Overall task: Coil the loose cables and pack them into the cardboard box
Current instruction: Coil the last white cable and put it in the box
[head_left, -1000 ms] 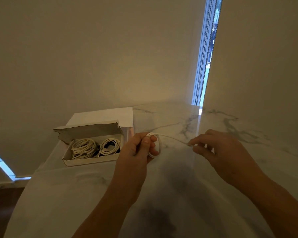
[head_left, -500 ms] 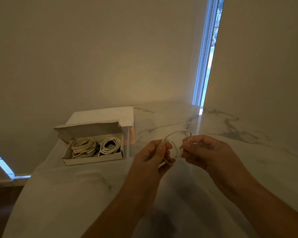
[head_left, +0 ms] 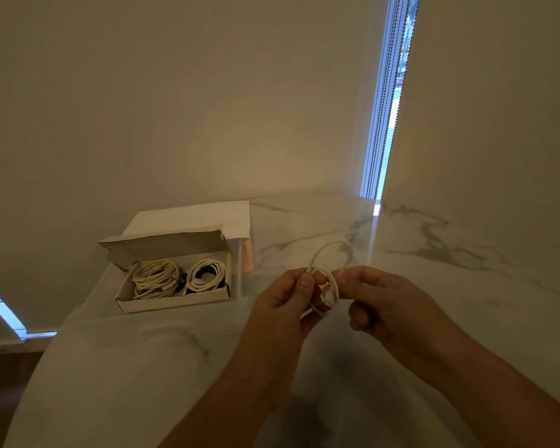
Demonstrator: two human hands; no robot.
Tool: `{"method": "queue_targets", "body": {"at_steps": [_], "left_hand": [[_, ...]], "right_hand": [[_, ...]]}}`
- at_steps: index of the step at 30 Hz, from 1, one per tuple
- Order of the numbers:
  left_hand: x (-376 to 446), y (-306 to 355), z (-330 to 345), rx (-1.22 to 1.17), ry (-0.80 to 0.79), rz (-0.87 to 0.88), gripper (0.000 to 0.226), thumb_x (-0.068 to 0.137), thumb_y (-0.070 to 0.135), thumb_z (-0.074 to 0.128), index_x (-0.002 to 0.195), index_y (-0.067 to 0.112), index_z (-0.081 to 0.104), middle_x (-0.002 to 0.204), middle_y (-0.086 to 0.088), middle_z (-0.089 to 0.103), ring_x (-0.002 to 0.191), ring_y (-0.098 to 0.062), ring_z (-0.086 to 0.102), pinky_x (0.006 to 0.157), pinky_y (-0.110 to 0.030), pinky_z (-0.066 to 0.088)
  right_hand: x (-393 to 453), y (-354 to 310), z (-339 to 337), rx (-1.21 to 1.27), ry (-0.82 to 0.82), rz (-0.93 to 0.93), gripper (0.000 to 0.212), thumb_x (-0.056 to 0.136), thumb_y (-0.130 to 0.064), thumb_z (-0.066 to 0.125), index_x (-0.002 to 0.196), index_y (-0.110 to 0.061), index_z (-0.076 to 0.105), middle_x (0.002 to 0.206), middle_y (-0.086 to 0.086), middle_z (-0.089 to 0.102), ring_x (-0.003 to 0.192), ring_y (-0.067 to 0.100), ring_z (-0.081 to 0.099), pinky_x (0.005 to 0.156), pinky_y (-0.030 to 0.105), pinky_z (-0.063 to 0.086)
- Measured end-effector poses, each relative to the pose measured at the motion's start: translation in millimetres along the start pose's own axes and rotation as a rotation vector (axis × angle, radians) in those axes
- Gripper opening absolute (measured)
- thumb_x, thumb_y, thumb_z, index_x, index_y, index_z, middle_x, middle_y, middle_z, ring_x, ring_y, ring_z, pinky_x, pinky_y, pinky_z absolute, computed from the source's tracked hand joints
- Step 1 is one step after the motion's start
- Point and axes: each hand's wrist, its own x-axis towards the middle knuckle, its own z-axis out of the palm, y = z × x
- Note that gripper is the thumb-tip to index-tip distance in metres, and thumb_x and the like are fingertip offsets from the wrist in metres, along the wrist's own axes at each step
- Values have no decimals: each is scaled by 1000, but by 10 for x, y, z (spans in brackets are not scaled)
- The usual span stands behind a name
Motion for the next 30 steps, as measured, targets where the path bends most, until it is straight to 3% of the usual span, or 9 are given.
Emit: {"method": "queue_targets", "body": {"at_steps": [6,10,12,14,18,20,26,30], "left_hand": [[23,-38,-31,25,-6,16,29,100,19,48,96,20,77,96,-7,75,92,-18,71,80,-26,57],[33,-73,-68,103,-21,35,27,101,21,47,105,19,74,105,-7,74,103,-21,69,88,-34,57],[52,-75,-84,115,18,52,25,100,20,49,101,17,74,102,-7,74,101,-21,70,88,-36,57],[79,-44,-111,126,74,96,24,99,19,51,95,16,75,93,-7,72,92,-19,69,84,-32,58],[137,38,-189,228,133,188,22,99,21,51,97,18,73,90,-2,72,87,-12,70,78,-25,58],[158,63,-217,274,154,200,21,99,21,52,96,22,73,91,3,73,91,-11,70,79,-25,58],[166,164,-260,328,158,212,26,99,14,53,85,25,71,79,5,72,78,-4,69,70,-18,57],[166,140,-267,398,106,185,23,99,16,54,90,27,71,86,0,73,86,-12,71,77,-26,59]], "right_hand": [[-7,-24,80,175,-136,70,31,87,-33,66,109,-11,71,85,8,58,54,12,41,54,28,41],[-1,13,82,-28,-162,-14,27,85,-24,71,112,-21,69,88,9,67,62,16,53,62,28,51],[6,18,63,-156,-108,-59,26,86,-21,71,112,-21,68,96,3,73,78,16,68,70,26,56],[22,4,31,-276,-9,-130,24,85,-21,72,109,-23,70,99,-3,74,86,13,71,70,24,58],[28,-28,-32,-590,129,-322,11,85,-25,73,92,-32,74,82,-17,72,74,2,68,66,8,50],[15,-35,-47,-758,163,-413,8,86,-29,70,88,-37,72,79,-21,70,79,-7,62,66,0,42],[64,-118,-278,-881,402,-703,7,90,-26,65,90,-30,71,86,-16,66,83,1,59,72,10,42],[83,-146,-374,-840,516,-741,6,90,-27,65,92,-31,69,88,-16,65,85,0,57,72,9,39]]}}
